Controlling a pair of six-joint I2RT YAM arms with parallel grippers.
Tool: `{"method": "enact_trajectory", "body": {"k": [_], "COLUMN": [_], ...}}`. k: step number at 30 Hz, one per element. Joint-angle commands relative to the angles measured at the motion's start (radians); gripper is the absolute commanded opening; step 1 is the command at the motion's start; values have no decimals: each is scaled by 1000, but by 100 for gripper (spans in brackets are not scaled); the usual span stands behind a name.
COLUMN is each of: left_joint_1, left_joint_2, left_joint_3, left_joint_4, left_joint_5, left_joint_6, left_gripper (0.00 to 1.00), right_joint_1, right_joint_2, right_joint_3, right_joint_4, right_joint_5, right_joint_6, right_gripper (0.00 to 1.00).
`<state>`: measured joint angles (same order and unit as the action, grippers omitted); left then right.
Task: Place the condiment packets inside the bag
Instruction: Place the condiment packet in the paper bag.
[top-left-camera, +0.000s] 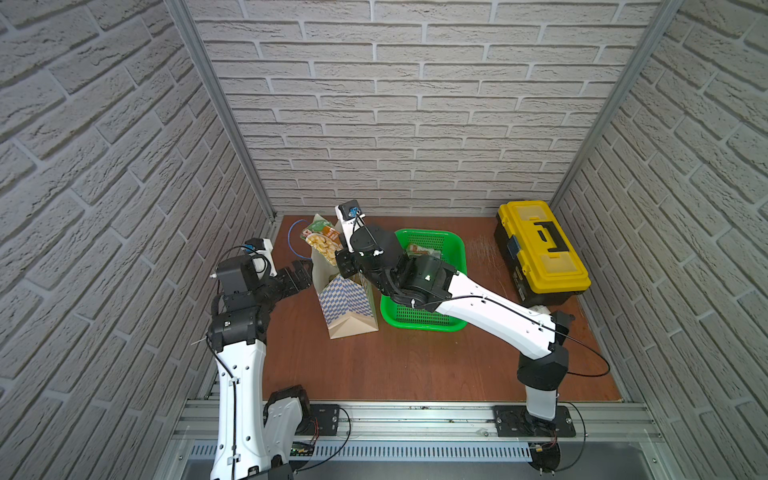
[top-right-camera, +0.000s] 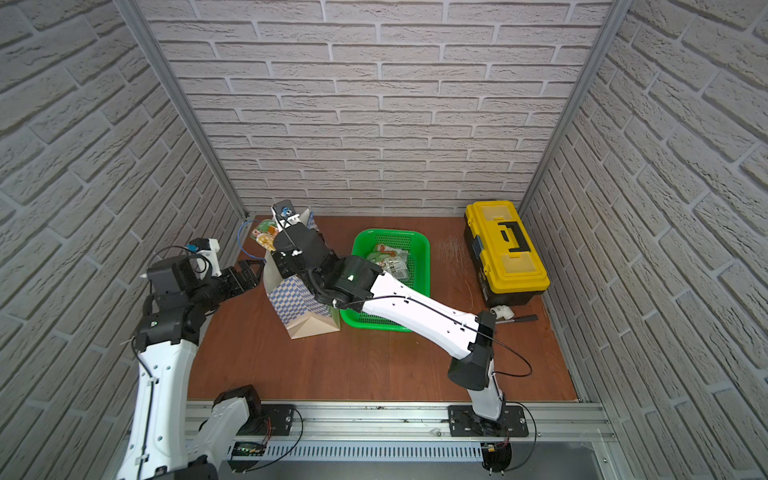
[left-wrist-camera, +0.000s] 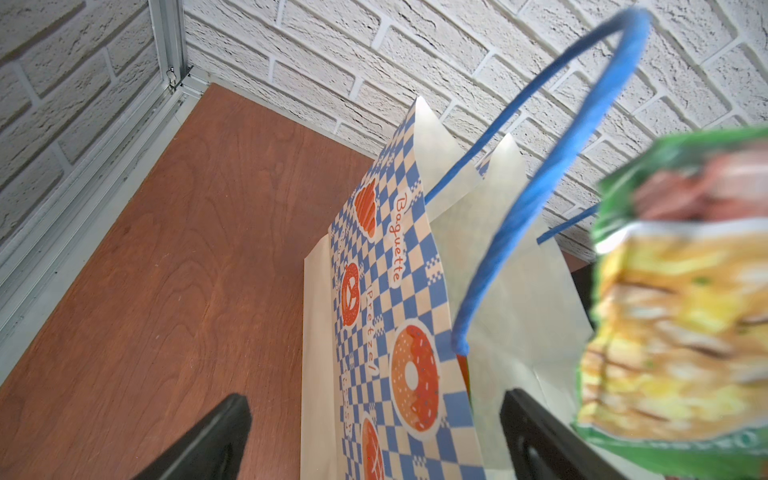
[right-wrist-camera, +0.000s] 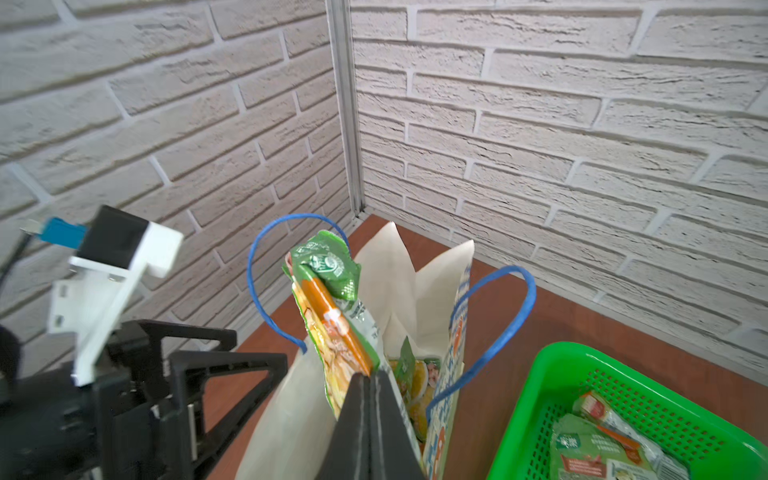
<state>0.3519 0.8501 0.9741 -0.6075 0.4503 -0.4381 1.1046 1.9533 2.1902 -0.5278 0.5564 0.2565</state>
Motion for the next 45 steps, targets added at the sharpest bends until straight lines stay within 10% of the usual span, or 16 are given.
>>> {"method": "enact_trajectory", "body": {"k": [1,33,40,45], "left_joint_1": [-6,-12,-14,-16], "left_joint_2": [0,-2,-2,-4], "left_joint_3": [17,18,18,17], "left_joint_4": [20,15,15,20], "left_joint_5": [15,4,5,9], "left_joint_6": [9,12,11,11], "left_gripper": [98,98,98,98], "right_joint_1": [10,14,14,10], "right_joint_2": [-11,166,156,130], "right_joint_3": [-6,197,233,246], "right_joint_4": [-27,-366,-350,-360], "right_joint_5": [83,72,-44,-88], "right_joint_6": [-6,9,-2,7], "right_gripper": [3,3,46,51]}}
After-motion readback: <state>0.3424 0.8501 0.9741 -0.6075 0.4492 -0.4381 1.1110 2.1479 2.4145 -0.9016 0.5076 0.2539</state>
